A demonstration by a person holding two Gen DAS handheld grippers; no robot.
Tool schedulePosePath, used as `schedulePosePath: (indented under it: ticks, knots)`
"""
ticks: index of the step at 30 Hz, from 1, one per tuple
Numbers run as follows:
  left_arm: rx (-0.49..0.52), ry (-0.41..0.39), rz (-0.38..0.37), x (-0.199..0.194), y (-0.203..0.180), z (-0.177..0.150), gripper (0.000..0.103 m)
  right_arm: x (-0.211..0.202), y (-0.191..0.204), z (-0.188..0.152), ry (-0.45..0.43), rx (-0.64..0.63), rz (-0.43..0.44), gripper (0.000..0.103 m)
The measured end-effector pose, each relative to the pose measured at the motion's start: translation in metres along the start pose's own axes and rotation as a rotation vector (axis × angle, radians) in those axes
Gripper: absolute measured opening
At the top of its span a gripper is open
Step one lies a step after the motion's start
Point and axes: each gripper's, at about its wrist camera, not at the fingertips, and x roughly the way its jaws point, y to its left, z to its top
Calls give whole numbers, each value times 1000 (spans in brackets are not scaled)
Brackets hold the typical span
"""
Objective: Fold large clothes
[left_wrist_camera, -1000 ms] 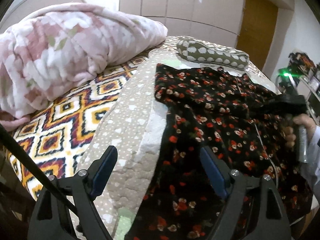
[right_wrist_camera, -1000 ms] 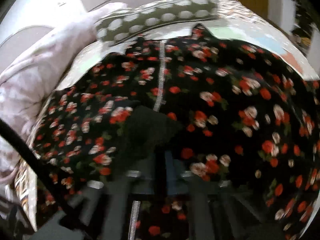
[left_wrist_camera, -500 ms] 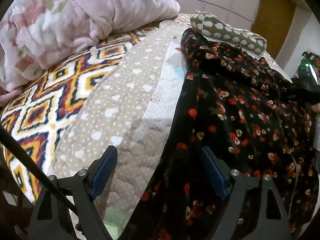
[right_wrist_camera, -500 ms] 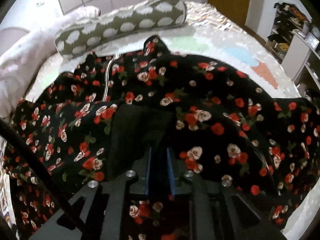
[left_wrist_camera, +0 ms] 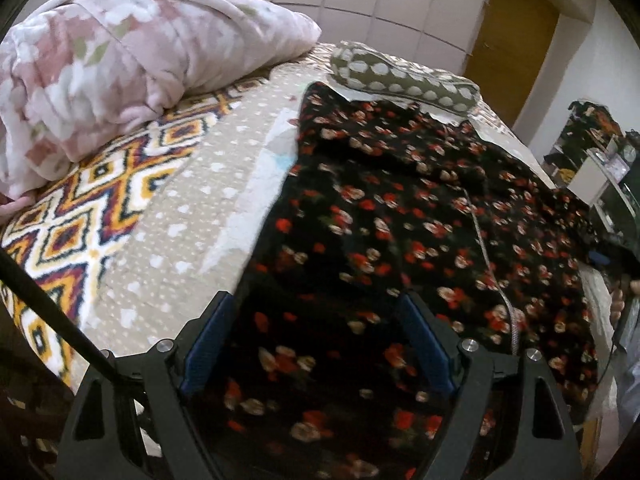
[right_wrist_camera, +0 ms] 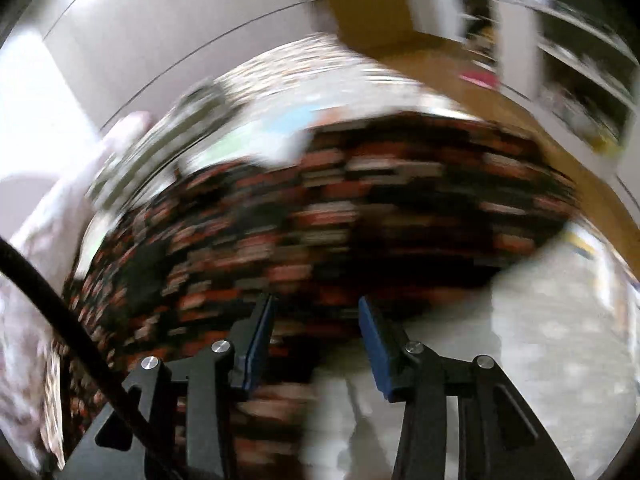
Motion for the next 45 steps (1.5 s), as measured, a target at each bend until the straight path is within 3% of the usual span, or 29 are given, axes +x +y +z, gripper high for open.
schedulePosePath:
  ticks: [6, 11, 15, 22, 24, 25, 28, 32, 35, 40, 45]
  knots:
    - [11, 43, -3, 4, -20, -3, 83, -21, -160, 1, -106, 495, 65, 47]
    - [20, 68, 30, 11, -32, -1, 83, -9, -218, 3, -164, 714, 188, 47]
    - [29, 87, 56, 18, -42, 0, 83, 7, -225, 25, -154, 707, 207, 47]
    - [39, 105, 91, 23, -52, 0, 83, 35, -244, 56, -113, 729, 166, 46]
    - [40, 106, 92, 24, -52, 0, 83, 36, -248, 57, -105, 746, 169, 25]
    - [40, 104, 89, 23, -52, 0, 83, 33, -249, 60, -103, 745, 167, 7]
    - [43, 88, 74, 21, -50, 0, 83, 11, -253, 69, -144, 710, 152, 6]
    - [37, 67, 42, 13, -45, -3, 83, -23, -215, 93, -186, 565, 98, 6]
    - [27, 48, 18, 4, -37, -7, 83, -48, -163, 104, -198, 446, 136, 6]
    - [-23, 17, -17, -12, -16, -13, 83, -71, -20, 107, -186, 137, 195, 6]
    - [-67, -18, -33, -29, 4, -20, 83, -44, 146, 53, -93, -207, 276, 6]
